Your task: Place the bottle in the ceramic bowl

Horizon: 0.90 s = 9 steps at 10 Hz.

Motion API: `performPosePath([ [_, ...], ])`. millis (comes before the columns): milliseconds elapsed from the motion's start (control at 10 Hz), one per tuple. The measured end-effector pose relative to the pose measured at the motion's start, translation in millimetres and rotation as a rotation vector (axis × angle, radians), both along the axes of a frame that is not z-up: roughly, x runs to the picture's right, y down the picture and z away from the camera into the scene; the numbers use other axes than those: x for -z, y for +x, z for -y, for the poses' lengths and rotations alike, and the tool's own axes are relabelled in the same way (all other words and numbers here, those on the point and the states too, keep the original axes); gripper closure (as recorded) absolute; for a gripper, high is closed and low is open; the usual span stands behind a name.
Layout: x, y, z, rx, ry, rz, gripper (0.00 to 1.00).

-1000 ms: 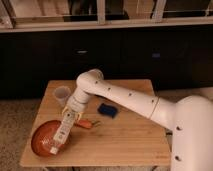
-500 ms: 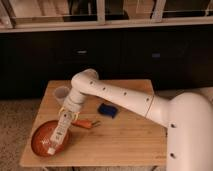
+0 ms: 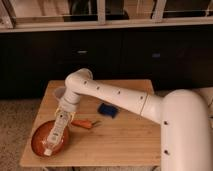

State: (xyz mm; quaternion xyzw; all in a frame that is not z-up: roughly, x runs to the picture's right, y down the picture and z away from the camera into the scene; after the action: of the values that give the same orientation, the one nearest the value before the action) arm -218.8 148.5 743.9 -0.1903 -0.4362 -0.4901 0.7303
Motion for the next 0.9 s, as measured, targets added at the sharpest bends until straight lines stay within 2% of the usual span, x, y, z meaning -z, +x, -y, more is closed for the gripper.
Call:
performPosePath([
  [500, 1.3, -19.8, -3.7, 0.028, 0.001, 0.000, 0.85],
  [900, 2.6, -25.1, -8.2, 0.037, -0.001, -0.005, 0.85],
])
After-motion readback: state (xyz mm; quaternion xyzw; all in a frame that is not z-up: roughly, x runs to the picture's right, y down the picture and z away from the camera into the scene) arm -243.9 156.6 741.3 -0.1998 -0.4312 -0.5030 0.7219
